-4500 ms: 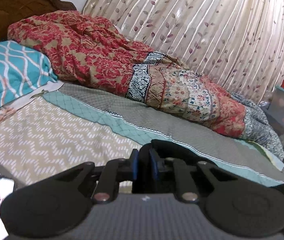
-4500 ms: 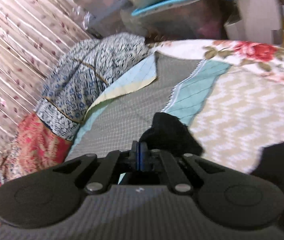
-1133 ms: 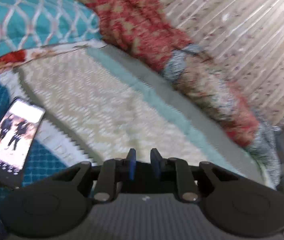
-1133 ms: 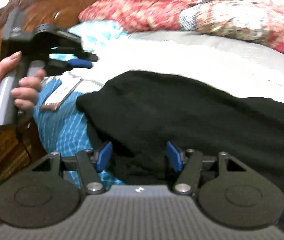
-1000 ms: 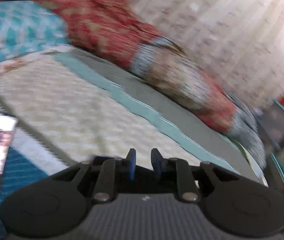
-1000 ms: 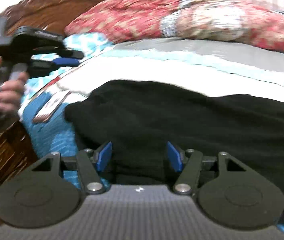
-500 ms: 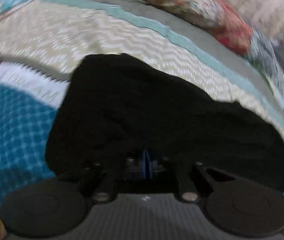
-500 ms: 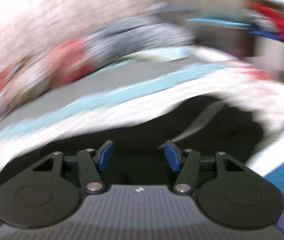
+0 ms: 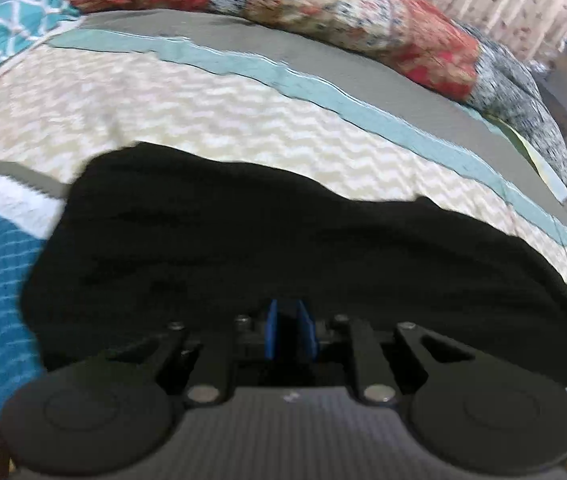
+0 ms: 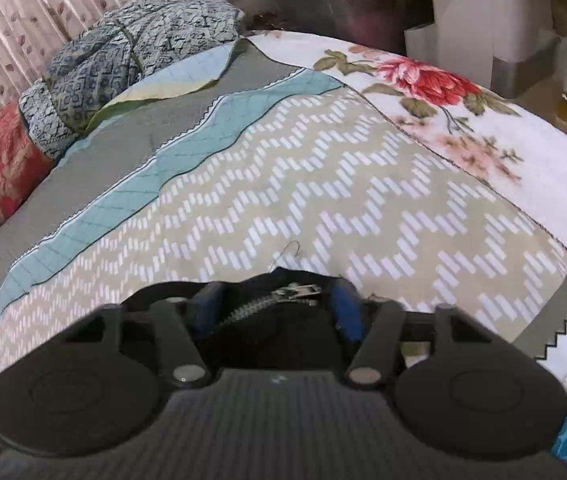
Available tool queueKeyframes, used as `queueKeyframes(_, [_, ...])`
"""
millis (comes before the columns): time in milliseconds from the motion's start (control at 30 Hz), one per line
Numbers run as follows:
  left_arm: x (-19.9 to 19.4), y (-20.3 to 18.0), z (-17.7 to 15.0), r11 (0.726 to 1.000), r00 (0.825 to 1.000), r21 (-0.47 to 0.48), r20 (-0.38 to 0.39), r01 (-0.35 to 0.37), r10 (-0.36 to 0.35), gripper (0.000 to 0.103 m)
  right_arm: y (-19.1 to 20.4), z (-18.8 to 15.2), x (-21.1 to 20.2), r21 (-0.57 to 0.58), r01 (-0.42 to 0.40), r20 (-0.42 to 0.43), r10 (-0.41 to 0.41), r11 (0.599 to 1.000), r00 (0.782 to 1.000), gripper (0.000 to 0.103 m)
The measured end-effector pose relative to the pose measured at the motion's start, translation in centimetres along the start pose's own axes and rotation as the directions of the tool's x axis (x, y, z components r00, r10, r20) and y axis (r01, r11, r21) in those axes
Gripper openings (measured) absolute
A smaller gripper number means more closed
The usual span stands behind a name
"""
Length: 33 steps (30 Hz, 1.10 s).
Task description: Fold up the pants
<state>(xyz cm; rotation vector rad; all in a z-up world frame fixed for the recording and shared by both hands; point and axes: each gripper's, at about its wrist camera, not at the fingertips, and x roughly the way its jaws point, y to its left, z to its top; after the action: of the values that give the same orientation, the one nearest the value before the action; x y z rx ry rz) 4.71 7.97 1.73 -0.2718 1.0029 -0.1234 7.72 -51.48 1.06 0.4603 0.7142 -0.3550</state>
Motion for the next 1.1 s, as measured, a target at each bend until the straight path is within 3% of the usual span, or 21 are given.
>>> queueKeyframes(100, [1.5, -1.7, -0.3, 1.000, 0.999, 0.018, -0.038, 0.004, -0.003, 0.016, 4.0, -2.4, -2.6, -0.239, -0.079, 0.067, 0.098, 0.968, 0.993, 0.021])
queueKeyframes(200, [2.7, -2.7, -0.4, 1.000, 0.997, 0.023, -0.077, 0.010, -0.008, 0.017, 6.6, -6.5, -2.9, -0.444, -0.087, 0.021, 0.107, 0.892, 0.994, 0.023])
queueKeyframes(300, [3.1, -3.3, -0.4, 0.999, 0.996, 0.030, -0.090, 0.012, -0.009, 0.017, 7.4, -9.4, -2.4, -0.545, -0.030, 0.038, 0.061, 0.838, 0.997, 0.030])
queueKeyframes(367, [3.0, -3.5, -0.3, 0.999, 0.996, 0.034, -0.087, 0.012, -0.009, 0.021, 8.0, -9.3, -1.9, -0.559, -0.020, 0.059, 0.064, 0.829, 0.996, 0.035])
queueKeyframes(467, [2.7, -3.2, -0.3, 1.000, 0.997, 0.029, -0.080, 0.002, 0.000, 0.025, 7.7, -8.5, -2.0, -0.529, -0.026, 0.058, 0.067, 0.848, 0.996, 0.035])
queueKeyframes(500, [2.6, -3.1, -0.2, 1.000, 0.997, 0.022, -0.080, 0.000, 0.002, 0.025, 7.5, -7.9, -2.1, -0.512, -0.026, 0.072, 0.073, 0.858, 0.995, 0.022])
queueKeyframes(533, [2.6, -2.9, -0.2, 1.000, 0.997, 0.013, -0.081, 0.001, 0.000, 0.025, 7.5, -7.6, -2.6, -0.503, -0.011, 0.101, 0.072, 0.864, 0.992, 0.022])
queueKeyframes(633, [2.6, -2.5, -0.3, 1.000, 0.997, 0.005, -0.083, -0.002, 0.002, 0.025, 5.7, -6.3, -4.9, -0.433, 0.192, 0.257, -0.084, 0.881, 0.963, 0.017])
queueKeyframes(733, [3.2, -2.6, -0.5, 1.000, 0.995, 0.011, -0.095, -0.010, 0.011, 0.025, 2.6, -3.3, -3.0, -0.284, 0.290, 0.248, -0.222, 0.914, 0.943, 0.016])
queueKeyframes(833, [3.5, -3.0, -0.6, 0.999, 0.995, 0.029, -0.097, -0.019, 0.022, 0.025, 1.5, -2.6, 0.3, -0.266, 0.306, 0.165, -0.270, 0.914, 0.949, 0.026])
queueKeyframes(900, [3.5, -3.1, -0.7, 0.999, 0.995, 0.041, -0.096, -0.018, 0.022, 0.025, 1.1, -2.8, 0.6, -0.250, 0.321, 0.194, -0.278, 0.913, 0.941, 0.041])
queueKeyframes(967, [3.3, -2.8, -0.7, 0.999, 0.995, 0.037, -0.097, -0.008, 0.012, 0.025, -0.1, -2.2, -0.6, -0.166, 0.271, 0.196, -0.238, 0.948, 0.951, 0.056])
queueKeyframes(1100, [3.2, -2.6, -0.7, 0.999, 0.995, 0.034, -0.103, 0.005, -0.001, 0.026, -3.7, -2.2, -3.9, 0.021, 0.160, 0.208, -0.160, 0.987, 0.965, 0.061])
